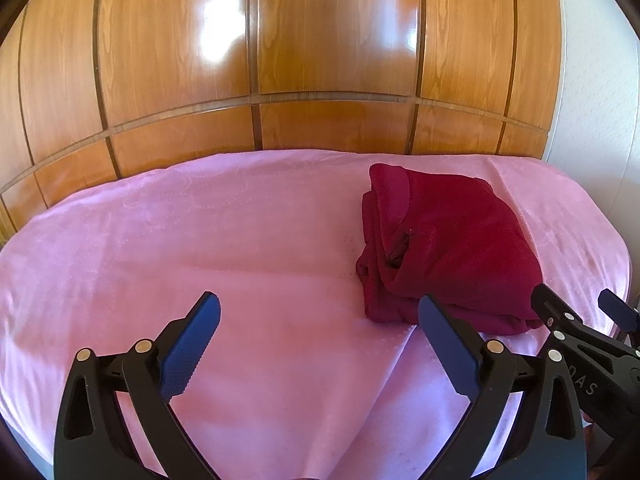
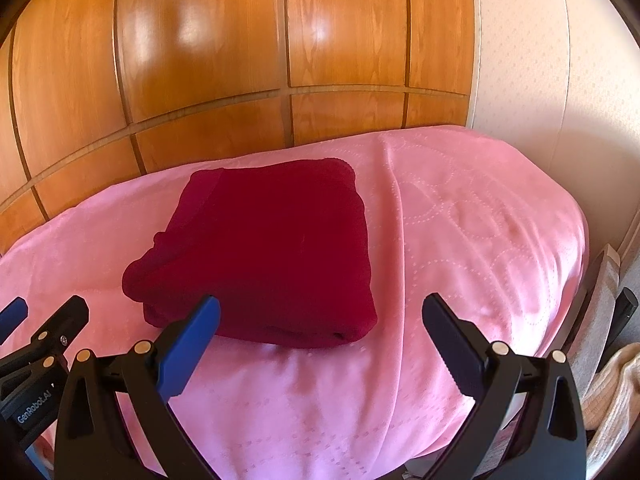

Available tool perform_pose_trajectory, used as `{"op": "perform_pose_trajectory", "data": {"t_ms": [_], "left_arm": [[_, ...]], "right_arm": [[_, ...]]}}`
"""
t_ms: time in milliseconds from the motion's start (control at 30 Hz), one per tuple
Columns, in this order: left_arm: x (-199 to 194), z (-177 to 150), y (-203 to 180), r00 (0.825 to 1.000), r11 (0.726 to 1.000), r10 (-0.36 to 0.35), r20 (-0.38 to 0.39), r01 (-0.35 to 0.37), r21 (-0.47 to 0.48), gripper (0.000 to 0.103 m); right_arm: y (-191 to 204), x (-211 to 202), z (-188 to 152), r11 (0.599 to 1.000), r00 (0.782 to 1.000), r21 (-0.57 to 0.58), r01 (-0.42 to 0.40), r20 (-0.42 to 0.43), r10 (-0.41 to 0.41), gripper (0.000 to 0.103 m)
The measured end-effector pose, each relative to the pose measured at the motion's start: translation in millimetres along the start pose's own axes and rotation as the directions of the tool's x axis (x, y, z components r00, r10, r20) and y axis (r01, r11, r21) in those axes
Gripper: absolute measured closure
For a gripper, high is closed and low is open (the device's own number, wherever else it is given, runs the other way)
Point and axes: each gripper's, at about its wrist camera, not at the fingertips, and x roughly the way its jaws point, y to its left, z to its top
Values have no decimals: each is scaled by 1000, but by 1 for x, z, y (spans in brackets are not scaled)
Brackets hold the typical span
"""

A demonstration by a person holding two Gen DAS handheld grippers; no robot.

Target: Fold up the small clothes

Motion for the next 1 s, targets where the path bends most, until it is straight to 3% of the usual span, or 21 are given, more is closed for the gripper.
{"op": "perform_pose_trajectory", "data": {"t_ms": [1000], "left_arm": [[-9,-1,4,1000,1000,3,21,-3,-10,4]], "right_arm": [[2,-2,-4,1000,1000,10,-16,-14,16,2]]}}
